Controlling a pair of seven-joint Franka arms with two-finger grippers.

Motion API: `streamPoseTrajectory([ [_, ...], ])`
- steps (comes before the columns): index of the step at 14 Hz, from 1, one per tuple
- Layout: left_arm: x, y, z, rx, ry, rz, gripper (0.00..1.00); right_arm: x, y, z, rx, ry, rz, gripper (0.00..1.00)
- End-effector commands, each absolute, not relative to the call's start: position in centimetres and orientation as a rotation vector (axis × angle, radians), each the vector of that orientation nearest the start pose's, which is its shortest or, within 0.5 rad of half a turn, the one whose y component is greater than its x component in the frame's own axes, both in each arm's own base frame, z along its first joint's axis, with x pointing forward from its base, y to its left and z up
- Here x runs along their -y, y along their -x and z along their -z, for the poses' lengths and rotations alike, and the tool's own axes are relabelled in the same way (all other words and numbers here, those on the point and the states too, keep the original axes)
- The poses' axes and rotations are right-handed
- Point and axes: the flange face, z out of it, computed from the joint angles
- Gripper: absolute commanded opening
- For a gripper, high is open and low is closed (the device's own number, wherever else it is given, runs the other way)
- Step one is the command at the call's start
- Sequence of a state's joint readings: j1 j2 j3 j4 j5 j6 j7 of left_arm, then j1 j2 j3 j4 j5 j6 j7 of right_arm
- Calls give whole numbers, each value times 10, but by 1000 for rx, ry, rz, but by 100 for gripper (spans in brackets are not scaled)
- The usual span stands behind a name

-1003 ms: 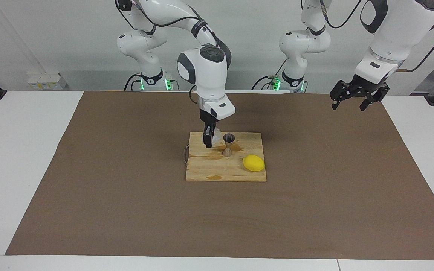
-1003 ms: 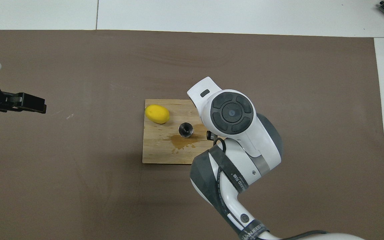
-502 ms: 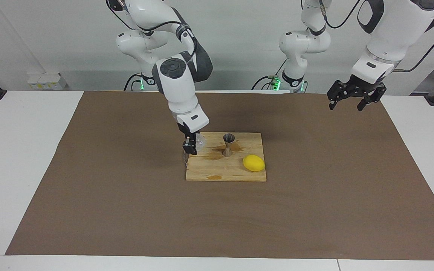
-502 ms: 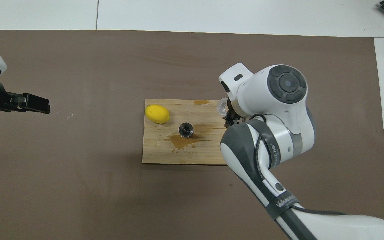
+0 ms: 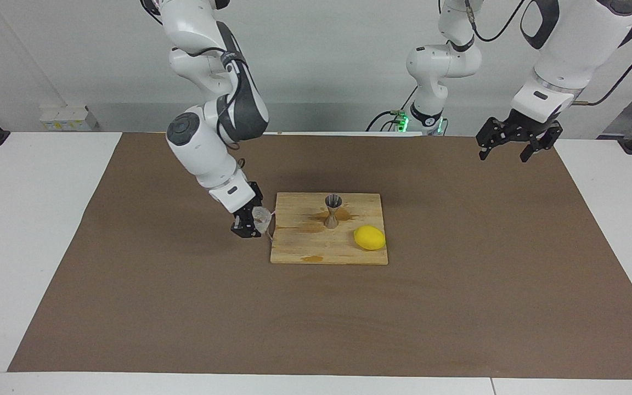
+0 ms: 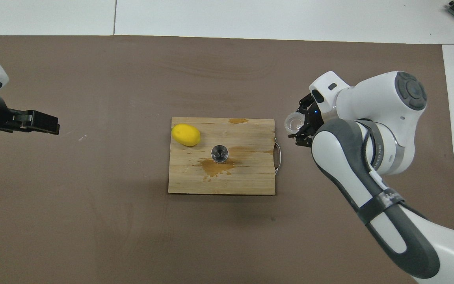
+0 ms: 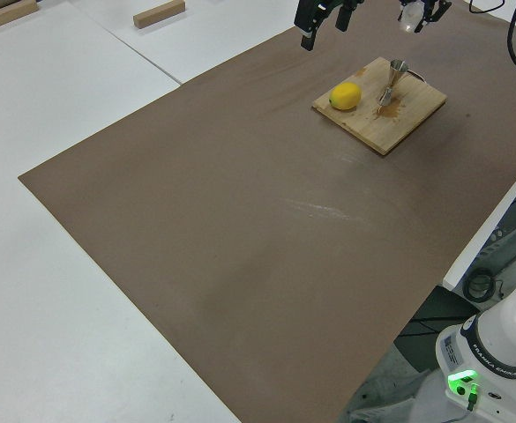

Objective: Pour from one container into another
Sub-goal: 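Turn the glass cup upright and carry it off the board, then lower the glass cup onto the mat beside the board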

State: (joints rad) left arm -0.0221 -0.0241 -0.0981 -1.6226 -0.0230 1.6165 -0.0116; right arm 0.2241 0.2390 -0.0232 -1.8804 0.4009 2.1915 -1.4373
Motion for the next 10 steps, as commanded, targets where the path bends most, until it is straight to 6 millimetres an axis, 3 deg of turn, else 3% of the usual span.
streamPoseTrajectory([
  [1,72,-552,-618,-157,3137,39,100,-101,-589,-383,1846,2160,452,61],
  [9,72,-553,-617,-157,3137,36,100,6,-566,-333,1913,2027,553,61],
  [10,71,-553,-617,-157,3134,37,100,10,-563,-328,1911,2017,554,61],
])
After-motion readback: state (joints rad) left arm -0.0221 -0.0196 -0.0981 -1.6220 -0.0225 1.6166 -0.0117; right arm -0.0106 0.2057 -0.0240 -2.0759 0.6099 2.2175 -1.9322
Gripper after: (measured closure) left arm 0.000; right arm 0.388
